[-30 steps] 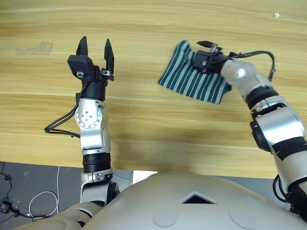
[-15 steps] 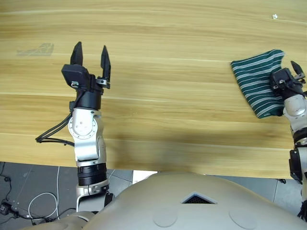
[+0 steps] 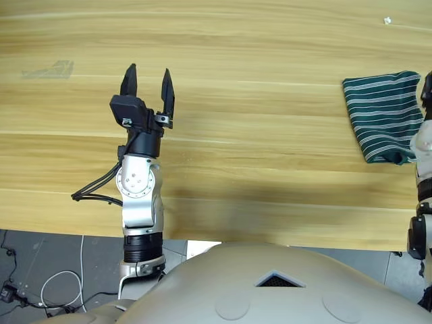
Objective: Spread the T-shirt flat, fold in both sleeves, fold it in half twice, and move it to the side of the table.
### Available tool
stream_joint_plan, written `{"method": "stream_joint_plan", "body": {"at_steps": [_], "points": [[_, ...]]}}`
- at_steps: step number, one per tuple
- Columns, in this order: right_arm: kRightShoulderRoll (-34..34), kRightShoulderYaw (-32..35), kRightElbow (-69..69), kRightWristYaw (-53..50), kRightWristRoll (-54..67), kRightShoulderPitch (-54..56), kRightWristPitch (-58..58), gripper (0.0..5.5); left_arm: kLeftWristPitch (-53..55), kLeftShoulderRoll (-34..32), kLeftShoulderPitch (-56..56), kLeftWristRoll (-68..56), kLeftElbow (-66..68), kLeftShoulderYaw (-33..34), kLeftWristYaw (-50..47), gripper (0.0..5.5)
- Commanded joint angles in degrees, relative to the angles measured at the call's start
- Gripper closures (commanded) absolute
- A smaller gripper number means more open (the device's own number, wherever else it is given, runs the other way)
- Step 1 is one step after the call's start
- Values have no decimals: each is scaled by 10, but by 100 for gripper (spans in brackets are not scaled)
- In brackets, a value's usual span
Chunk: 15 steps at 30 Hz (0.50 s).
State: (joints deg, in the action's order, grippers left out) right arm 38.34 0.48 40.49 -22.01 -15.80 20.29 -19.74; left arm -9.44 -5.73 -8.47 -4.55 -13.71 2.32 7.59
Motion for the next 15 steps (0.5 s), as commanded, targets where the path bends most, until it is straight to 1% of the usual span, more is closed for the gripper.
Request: {"method": "stream_joint_plan", "body": {"at_steps": [1, 3, 5, 7, 9, 11, 13, 15], "points": [[-109, -13, -159, 42, 67, -16, -51, 232, 3, 28, 73, 13, 14, 6, -46, 243], [-180, -43, -213, 84, 114, -19, -77, 232, -1, 38, 114, 33, 46, -4, -63, 243], [-247, -74, -209, 135, 153, -18, -83, 232, -25, 37, 125, 43, 77, -24, -48, 243], [-304, -85, -202, 191, 213, -42, -103, 232, -57, 31, 112, 49, 104, -26, -44, 243], [-327, -79, -196, 204, 222, -72, -126, 232, -90, 23, 100, 72, 123, -22, -56, 243], [-326, -72, -206, 221, 215, -92, -165, 232, -127, 17, 95, 112, 146, -32, -72, 243], [-323, -62, -191, 220, 187, -87, -200, 232, -157, 17, 87, 143, 163, -39, -91, 243], [-322, -56, -164, 217, 165, -78, -210, 232, -171, 22, 79, 147, 167, -37, -102, 243]]}}
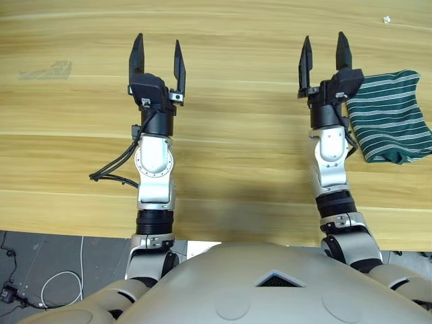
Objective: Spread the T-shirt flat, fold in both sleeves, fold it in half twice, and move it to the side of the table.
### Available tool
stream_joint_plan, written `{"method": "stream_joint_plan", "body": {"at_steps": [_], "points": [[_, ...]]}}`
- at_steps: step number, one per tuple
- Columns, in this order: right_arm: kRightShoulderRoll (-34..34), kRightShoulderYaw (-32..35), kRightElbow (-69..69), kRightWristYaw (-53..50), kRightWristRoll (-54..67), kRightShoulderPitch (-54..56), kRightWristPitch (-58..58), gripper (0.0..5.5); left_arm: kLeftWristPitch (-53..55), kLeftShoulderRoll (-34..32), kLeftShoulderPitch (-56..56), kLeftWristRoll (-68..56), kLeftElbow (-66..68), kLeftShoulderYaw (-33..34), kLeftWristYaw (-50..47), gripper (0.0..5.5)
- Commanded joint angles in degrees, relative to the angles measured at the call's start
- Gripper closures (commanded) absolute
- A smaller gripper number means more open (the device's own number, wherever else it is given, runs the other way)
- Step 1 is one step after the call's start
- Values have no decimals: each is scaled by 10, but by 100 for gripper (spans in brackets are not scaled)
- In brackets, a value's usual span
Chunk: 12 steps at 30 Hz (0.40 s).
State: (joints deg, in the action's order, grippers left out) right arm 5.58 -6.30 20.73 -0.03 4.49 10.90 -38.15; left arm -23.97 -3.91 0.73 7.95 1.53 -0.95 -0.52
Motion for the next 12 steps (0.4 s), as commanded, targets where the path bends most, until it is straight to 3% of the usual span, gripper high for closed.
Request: {"method": "stream_joint_plan", "body": {"at_steps": [1, 12], "points": [[5, 16, 42, -2, -42, 18, -27, 232, -27, 5, -18, 20, 12, -3, -23, 243], [-7, 40, 55, -7, -68, 11, -51, 232, -31, 4, -18, 4, 22, -2, -18, 243]]}}
